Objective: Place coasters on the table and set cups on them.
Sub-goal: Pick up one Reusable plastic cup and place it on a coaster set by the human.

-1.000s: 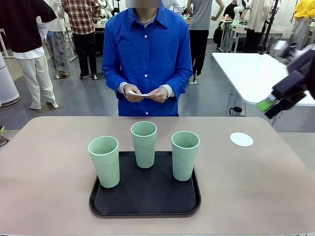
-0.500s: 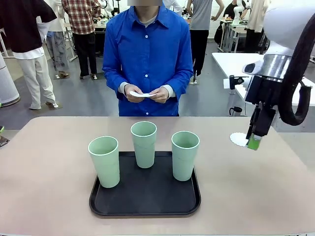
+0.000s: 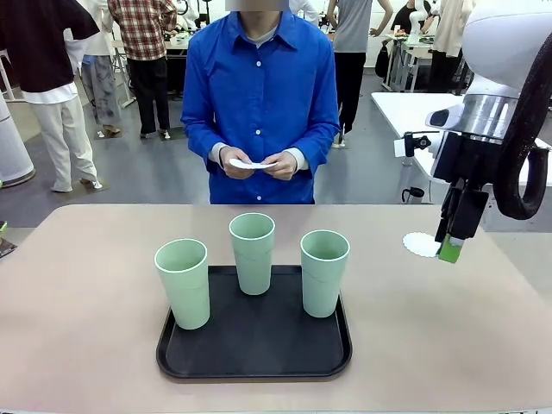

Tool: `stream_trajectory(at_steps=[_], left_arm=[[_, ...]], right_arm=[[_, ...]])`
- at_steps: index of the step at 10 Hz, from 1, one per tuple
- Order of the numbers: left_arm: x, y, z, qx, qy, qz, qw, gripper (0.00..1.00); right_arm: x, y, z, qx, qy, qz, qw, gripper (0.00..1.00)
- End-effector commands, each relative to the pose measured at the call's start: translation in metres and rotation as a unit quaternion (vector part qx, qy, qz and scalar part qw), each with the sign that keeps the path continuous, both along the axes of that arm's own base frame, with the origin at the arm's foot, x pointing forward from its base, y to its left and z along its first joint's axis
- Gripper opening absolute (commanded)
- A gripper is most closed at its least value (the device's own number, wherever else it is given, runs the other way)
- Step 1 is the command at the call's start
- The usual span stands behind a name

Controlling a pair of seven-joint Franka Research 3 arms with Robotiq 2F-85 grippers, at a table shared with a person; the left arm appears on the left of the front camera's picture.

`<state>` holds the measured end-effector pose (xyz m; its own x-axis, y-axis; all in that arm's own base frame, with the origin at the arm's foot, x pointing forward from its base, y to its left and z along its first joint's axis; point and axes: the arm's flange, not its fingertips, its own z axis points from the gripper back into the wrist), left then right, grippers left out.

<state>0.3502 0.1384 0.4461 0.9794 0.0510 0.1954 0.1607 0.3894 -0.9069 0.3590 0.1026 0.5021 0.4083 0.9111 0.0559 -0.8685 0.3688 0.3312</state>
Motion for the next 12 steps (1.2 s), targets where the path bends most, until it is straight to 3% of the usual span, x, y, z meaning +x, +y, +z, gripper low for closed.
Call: stream_trajectory(at_steps=[1, 2, 4, 6, 8, 12], left_arm=[[-0.001, 0.0, 0.001, -0.004, -0.003, -0.001, 1.0, 1.0], [-0.001, 0.0, 0.001, -0.004, -0.003, -0.001, 1.0, 1.0], [-0.001, 0.0, 0.001, -0.004, -0.003, -0.001, 1.0, 1.0], [-0.001, 0.0, 0.001, -0.004, -0.003, -0.001, 1.0, 1.0], [-0.001, 0.0, 0.001, -0.004, -0.003, -0.001, 1.0, 1.0], [-0.001, 0.0, 0.001, -0.004, -0.003, -0.001, 1.0, 1.0]], right_arm=[[-0.006, -0.019, 0.004, 0.117, -0.057, 0.098, 0.987, 1.0], [-0.005, -0.036, 0.0, 0.195, -0.096, 0.151, 0.964, 1.0], [0.013, -0.063, -0.014, 0.328, -0.118, 0.19, 0.918, 1.0], [0.022, -0.073, -0.034, 0.437, -0.131, 0.131, 0.88, 1.0], [0.021, -0.08, -0.063, 0.509, -0.091, 0.086, 0.852, 1.0], [0.018, -0.078, -0.104, 0.522, -0.084, 0.03, 0.848, 1.0]])
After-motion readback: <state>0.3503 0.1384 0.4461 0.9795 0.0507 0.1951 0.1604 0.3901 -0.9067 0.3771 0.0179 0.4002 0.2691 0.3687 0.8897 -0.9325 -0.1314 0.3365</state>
